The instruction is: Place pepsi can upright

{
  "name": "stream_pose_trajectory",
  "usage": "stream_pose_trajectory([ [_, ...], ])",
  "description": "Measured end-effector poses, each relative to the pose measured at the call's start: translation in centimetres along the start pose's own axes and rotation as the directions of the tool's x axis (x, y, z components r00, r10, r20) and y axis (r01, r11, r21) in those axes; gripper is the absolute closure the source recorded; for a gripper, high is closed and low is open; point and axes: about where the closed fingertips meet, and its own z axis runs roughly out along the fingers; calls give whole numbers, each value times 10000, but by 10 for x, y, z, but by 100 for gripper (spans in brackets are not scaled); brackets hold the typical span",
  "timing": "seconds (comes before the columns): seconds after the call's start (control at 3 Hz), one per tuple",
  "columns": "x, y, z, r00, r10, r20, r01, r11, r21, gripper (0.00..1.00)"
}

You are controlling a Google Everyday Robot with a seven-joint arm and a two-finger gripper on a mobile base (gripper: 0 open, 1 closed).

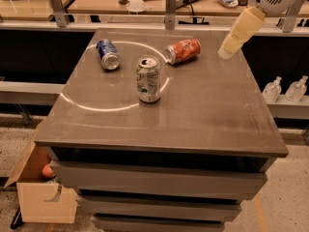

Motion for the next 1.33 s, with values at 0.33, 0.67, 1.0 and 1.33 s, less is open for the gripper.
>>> stream_pose_trajectory([
  [0.33, -23, 1, 11, 9972, 599, 453, -581, 9976, -387, 0],
  [0.67, -81, -9, 38, 9682, 2292, 1002, -2186, 9700, -1068, 0],
  [1.0, -119, -11, 51, 9347, 3456, 829, -3316, 9319, -1469, 0],
  [1.33, -176, 22, 84, 8945, 4468, 162, -4327, 8741, -2209, 0],
])
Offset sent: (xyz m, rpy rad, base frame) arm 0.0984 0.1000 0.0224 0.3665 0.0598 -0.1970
